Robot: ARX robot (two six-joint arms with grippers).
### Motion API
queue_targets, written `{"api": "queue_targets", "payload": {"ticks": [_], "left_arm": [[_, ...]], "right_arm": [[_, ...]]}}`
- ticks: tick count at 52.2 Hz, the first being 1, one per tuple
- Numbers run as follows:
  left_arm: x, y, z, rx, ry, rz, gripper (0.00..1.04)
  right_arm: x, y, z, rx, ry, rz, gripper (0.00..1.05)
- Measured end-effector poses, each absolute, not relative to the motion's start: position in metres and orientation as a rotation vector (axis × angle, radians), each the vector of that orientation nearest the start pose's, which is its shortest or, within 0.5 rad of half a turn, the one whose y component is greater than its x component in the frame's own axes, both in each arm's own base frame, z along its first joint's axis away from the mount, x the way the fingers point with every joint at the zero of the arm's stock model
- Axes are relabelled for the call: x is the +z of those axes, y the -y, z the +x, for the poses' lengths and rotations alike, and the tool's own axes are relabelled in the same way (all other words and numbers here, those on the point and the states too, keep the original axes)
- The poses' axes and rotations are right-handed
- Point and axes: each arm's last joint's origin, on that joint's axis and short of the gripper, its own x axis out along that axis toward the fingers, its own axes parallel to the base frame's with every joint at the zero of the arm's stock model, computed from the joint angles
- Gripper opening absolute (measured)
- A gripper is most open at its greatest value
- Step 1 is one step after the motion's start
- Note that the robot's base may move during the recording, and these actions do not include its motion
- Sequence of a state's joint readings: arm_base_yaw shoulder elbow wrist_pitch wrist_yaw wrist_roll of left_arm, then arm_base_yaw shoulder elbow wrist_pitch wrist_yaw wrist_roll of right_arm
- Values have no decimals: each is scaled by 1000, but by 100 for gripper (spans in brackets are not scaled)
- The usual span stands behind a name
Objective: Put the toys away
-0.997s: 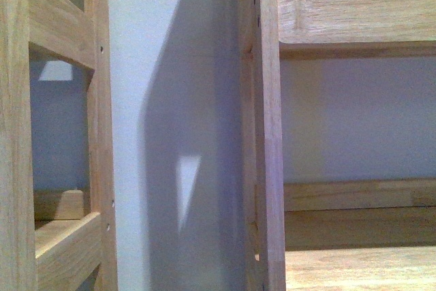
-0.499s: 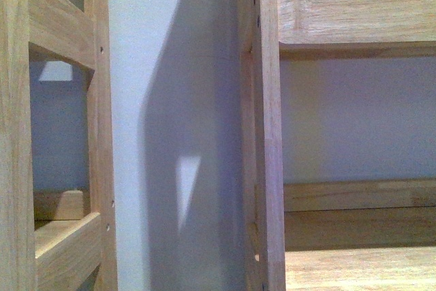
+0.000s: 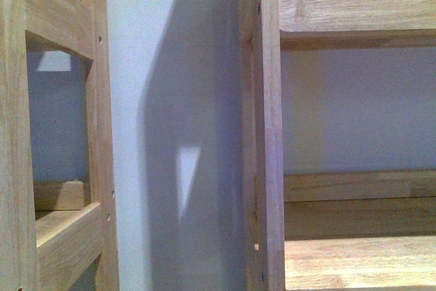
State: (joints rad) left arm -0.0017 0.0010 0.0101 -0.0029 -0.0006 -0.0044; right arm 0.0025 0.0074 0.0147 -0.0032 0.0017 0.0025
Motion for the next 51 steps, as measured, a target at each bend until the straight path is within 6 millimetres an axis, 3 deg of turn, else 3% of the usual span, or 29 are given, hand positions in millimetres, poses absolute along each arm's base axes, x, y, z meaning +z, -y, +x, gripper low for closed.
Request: {"api": "queue_targets", "payload": {"ticks": [2, 51], "left_arm": [[167, 0, 97, -2, 6, -4, 98], [167, 0, 97, -2, 6, -4, 98]], "right_arm": [[168, 0, 97, 1, 4, 3, 99], [168, 0, 97, 1, 4, 2, 98]]}}
